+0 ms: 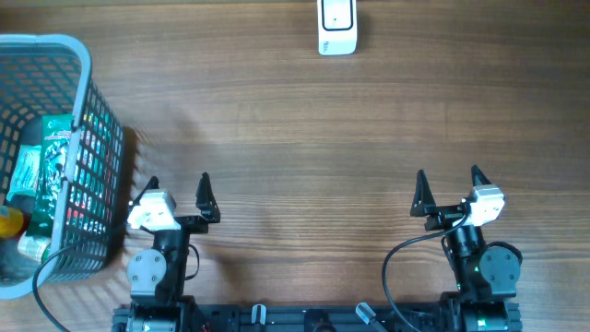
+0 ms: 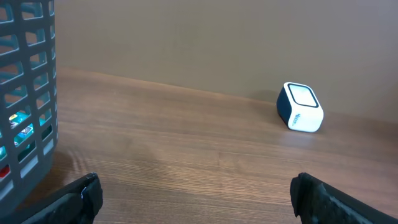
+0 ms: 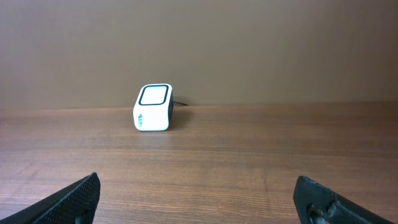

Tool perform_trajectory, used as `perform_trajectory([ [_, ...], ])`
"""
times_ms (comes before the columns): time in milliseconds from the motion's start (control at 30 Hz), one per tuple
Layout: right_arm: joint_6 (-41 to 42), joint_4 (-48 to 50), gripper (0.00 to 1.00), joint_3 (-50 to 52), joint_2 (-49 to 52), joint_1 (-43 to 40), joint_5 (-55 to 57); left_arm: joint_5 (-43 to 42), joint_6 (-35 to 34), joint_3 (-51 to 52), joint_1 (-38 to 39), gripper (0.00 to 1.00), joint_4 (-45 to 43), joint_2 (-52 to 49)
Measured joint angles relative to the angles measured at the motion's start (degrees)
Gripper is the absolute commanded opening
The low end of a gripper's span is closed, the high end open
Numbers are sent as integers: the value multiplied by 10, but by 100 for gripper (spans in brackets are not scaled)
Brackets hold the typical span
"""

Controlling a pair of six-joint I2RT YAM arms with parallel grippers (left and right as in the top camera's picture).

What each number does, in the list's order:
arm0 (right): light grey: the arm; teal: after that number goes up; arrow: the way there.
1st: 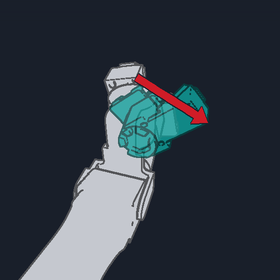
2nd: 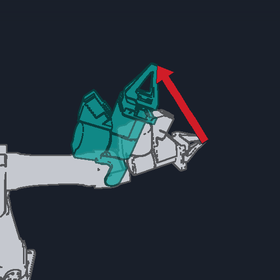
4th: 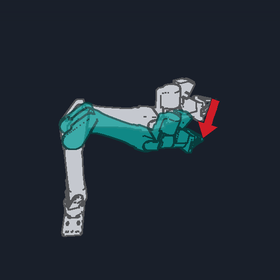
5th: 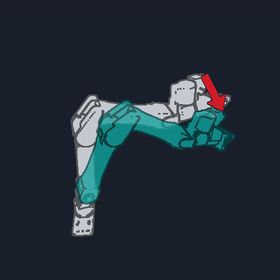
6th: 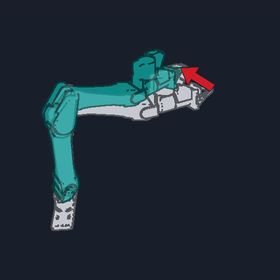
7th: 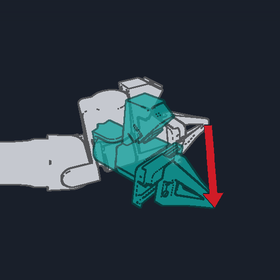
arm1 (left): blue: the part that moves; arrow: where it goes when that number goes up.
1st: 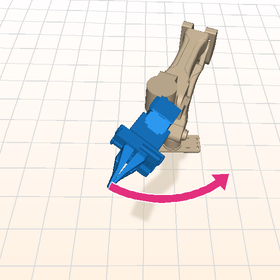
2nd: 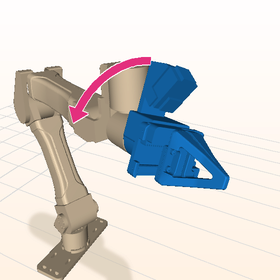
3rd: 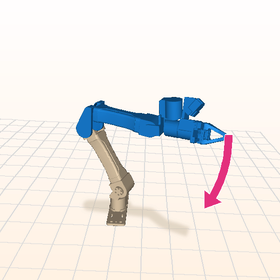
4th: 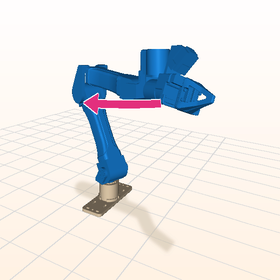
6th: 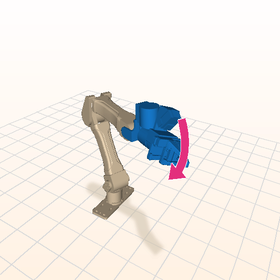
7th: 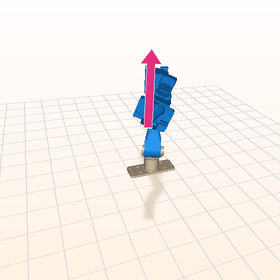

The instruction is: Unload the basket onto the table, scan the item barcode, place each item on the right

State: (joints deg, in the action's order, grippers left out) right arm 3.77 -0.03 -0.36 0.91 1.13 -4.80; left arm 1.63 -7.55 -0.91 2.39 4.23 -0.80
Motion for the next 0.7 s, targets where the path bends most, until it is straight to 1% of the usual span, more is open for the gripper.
perform_trajectory([
  [700,0,0,99,0,0,0,0,0,0,0,0,100,0,0],
])
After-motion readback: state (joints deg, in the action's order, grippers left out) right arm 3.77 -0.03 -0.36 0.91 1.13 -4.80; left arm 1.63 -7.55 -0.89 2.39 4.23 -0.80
